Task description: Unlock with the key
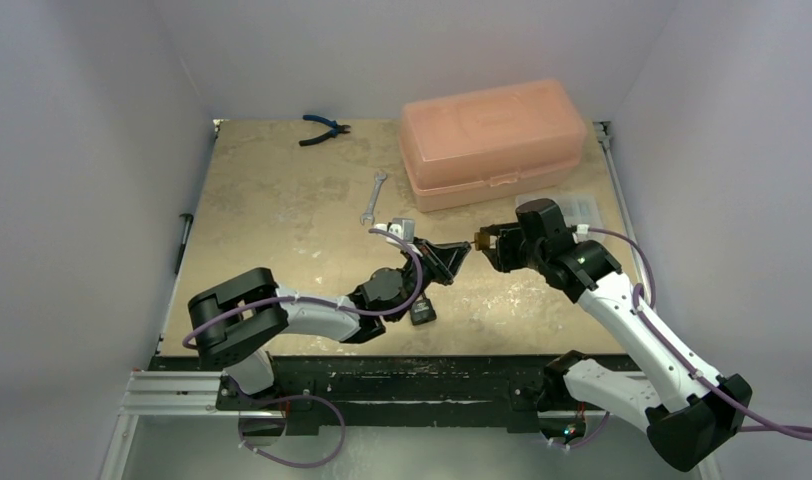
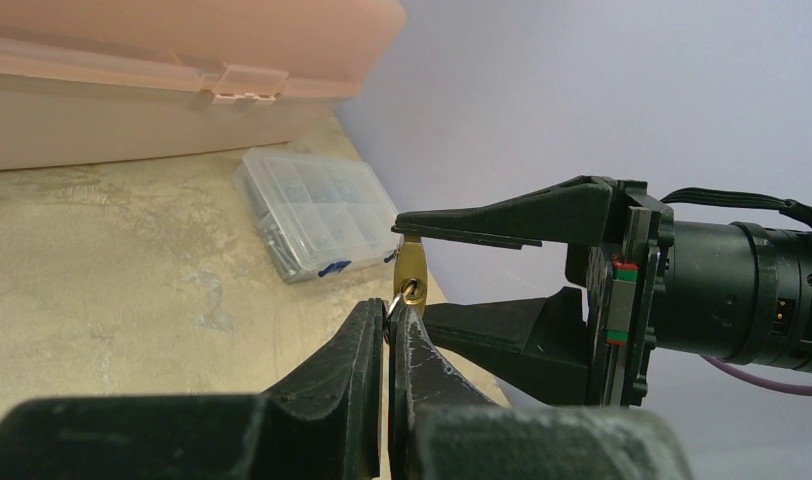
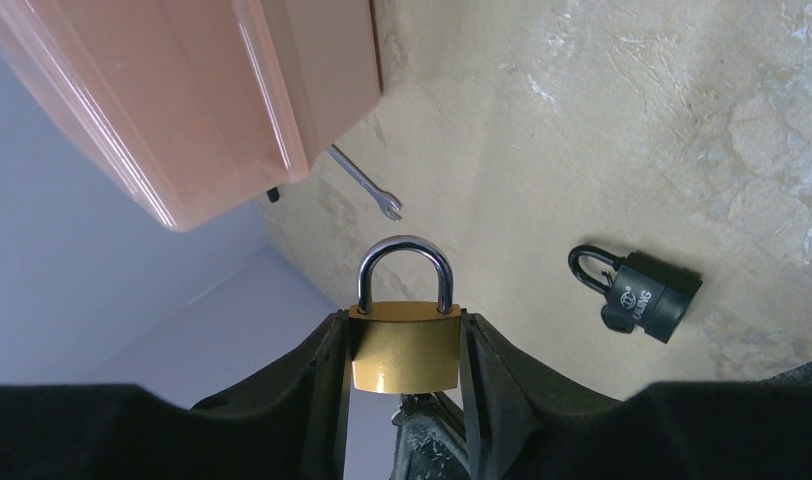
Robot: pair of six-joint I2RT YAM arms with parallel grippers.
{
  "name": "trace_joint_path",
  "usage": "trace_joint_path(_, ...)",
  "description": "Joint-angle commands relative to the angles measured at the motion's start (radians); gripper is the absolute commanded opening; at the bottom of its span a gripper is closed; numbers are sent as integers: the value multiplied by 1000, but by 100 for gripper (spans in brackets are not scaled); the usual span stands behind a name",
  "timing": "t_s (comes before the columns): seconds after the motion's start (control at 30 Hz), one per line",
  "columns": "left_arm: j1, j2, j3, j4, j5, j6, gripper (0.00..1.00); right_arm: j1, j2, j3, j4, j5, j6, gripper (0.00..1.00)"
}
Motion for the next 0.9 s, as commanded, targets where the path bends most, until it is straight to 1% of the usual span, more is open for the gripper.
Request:
trace_joint_path(0.0, -26, 12, 55, -14, 2, 22, 0, 23, 3, 43, 37, 14, -1, 0)
trace_joint_path(0.23, -42, 11, 79, -82, -80, 60, 0, 43, 24, 60, 9, 35, 7, 0)
trace_joint_path(0.43, -55, 5, 80, -92, -108, 113, 0, 63, 46, 89, -28, 60, 10, 0)
trace_joint_path(0.57, -63, -1, 108, -163, -132, 131, 0, 74, 49, 89, -12, 66, 6, 0)
trace_joint_path(0.87, -71, -8, 100, -153, -147, 136, 0, 91, 55, 102, -21, 76, 4, 0)
